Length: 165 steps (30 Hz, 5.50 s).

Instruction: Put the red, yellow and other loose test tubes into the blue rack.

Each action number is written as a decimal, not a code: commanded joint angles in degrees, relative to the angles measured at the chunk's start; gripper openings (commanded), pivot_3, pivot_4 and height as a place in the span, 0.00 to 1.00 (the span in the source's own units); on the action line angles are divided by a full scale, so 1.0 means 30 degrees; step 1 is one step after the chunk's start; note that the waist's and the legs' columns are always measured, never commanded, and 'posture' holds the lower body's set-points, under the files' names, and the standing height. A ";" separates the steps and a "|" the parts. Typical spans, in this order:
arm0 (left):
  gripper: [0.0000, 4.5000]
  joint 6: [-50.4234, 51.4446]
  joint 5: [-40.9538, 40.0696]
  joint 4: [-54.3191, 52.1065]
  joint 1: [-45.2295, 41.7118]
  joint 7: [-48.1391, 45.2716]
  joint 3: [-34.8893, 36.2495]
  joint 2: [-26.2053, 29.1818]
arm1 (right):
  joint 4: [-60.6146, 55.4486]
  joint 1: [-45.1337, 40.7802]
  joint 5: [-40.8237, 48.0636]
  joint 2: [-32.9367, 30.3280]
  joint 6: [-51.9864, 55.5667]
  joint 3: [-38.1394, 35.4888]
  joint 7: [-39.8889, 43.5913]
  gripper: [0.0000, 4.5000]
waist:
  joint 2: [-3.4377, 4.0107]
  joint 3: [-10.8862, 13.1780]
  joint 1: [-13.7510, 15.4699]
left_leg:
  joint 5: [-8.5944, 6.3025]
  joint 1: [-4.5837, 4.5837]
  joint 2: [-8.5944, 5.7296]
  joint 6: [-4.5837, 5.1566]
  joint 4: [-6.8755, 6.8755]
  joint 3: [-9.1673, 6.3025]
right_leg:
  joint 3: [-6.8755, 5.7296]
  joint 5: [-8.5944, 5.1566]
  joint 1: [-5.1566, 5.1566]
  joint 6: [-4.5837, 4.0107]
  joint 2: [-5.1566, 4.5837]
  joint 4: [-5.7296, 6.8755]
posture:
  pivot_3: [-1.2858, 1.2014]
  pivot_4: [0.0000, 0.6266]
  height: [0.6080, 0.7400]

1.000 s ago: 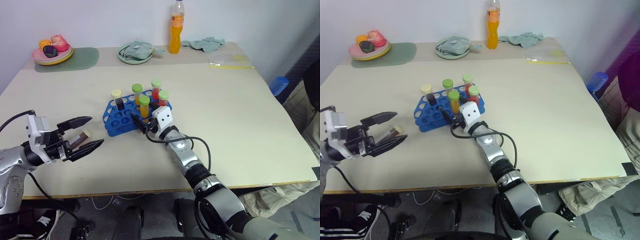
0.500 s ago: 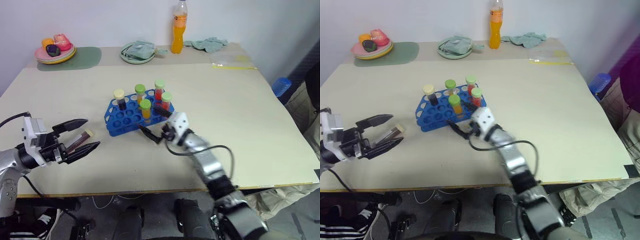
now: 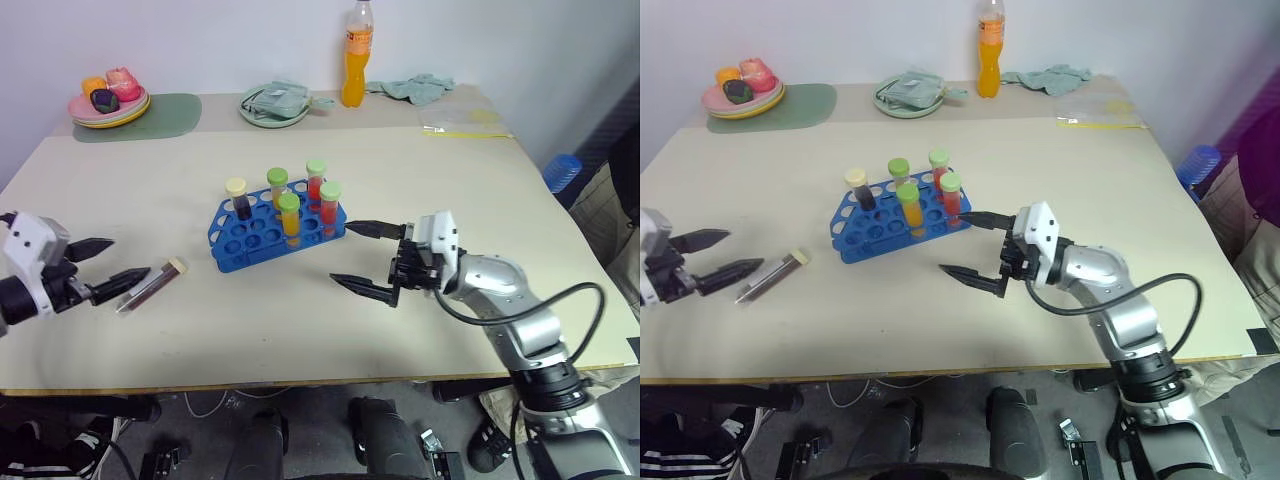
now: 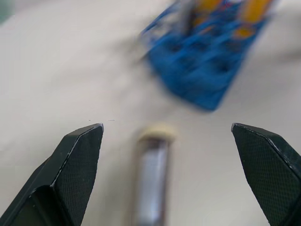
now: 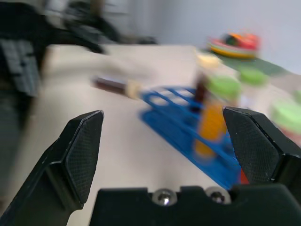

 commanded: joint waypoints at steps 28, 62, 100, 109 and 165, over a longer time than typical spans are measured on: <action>1.00 -0.1334 1.3342 1.8256 -2.0267 -1.0338 -1.9435 -0.2391 | -0.1755 0.0072 0.0514 0.0086 0.0667 0.0315 0.0928 0.99 | -0.0052 -0.0013 0.0388 | 0.0004 -0.0094 -0.0012 0.0003 0.0044 0.0001 | -0.0017 0.0030 -0.0057 0.0103 0.0007 0.0032 | 0.52 0.24 1.00; 0.18 -0.1735 0.5366 -0.1715 -0.9730 0.0767 -0.0715 -0.7454 | -0.1437 0.0280 0.0234 -0.0207 0.0697 -0.0740 0.0016 1.00 | -0.0059 -0.0023 0.0665 | 0.0002 -0.0112 -0.0032 -0.0006 0.0117 -0.0028 | -0.0029 0.0098 -0.0038 0.0077 -0.0041 0.0027 | 0.52 0.24 1.00; 0.18 -2.0020 0.7473 0.5654 -0.7246 0.6588 -0.8141 -1.6449 | -0.1982 0.0335 0.0516 -0.1616 0.1850 -0.1937 -0.1119 1.00 | -0.0041 -0.0032 0.0864 | -0.0013 -0.0037 -0.0046 0.0020 0.0281 -0.0029 | -0.0031 0.0126 0.0162 0.0043 -0.0026 -0.0024 | 0.52 0.24 1.00; 0.18 -1.9768 0.6966 0.5725 -0.7069 0.6517 -0.8621 -1.6800 | -0.2377 0.0546 0.0485 -0.1730 0.1948 -0.2122 -0.1384 1.00 | -0.0040 -0.0032 0.0851 | -0.0014 -0.0039 -0.0047 0.0022 0.0273 -0.0029 | -0.0031 0.0134 0.0166 0.0057 -0.0026 -0.0043 | 0.52 0.24 1.00; 0.97 -0.7723 -0.2223 -0.1180 -0.1545 -0.5014 -0.2521 -0.5421 | 0.2612 0.1485 -0.0997 -0.4467 -0.0690 -0.4710 0.0858 1.00 | 0.0071 0.0021 0.0801 | -0.0027 -0.0121 -0.0028 0.0031 0.0132 -0.0012 | -0.0039 0.0109 0.0089 -0.0004 -0.0032 -0.0232 | 0.52 0.24 1.00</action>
